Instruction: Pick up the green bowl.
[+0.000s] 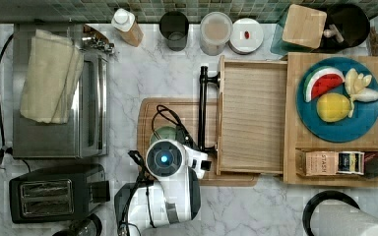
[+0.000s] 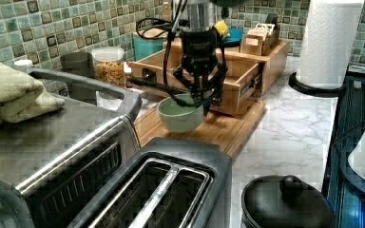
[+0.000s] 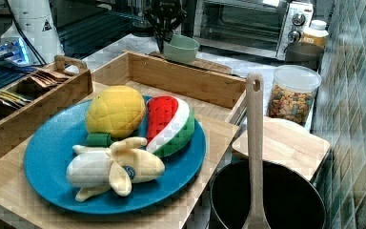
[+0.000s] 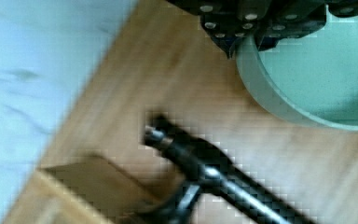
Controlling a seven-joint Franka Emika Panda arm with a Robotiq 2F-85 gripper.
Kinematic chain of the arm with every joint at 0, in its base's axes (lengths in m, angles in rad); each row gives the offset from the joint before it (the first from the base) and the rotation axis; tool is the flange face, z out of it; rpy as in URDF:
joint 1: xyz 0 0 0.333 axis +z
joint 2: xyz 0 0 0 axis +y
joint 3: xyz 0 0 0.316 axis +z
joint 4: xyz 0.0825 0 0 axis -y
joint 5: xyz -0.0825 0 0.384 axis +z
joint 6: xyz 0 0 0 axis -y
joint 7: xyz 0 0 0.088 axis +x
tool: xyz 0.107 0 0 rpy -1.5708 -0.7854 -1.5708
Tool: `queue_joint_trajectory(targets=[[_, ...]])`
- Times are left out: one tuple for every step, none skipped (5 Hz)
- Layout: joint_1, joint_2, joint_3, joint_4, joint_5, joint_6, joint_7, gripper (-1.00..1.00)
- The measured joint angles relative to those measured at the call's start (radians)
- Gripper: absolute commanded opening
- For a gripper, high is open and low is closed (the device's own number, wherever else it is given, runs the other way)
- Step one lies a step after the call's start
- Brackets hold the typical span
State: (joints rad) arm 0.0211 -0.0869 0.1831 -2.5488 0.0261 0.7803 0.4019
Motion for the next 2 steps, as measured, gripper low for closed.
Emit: queue_joint_trajectory(targets=[[0.002,-0.053,-0.036,0.055,0.055,-0.134,-0.023,-1.00],[-0.028,-0.116,-0.056,0.111,0.061,-0.178,-0.014,-1.00]])
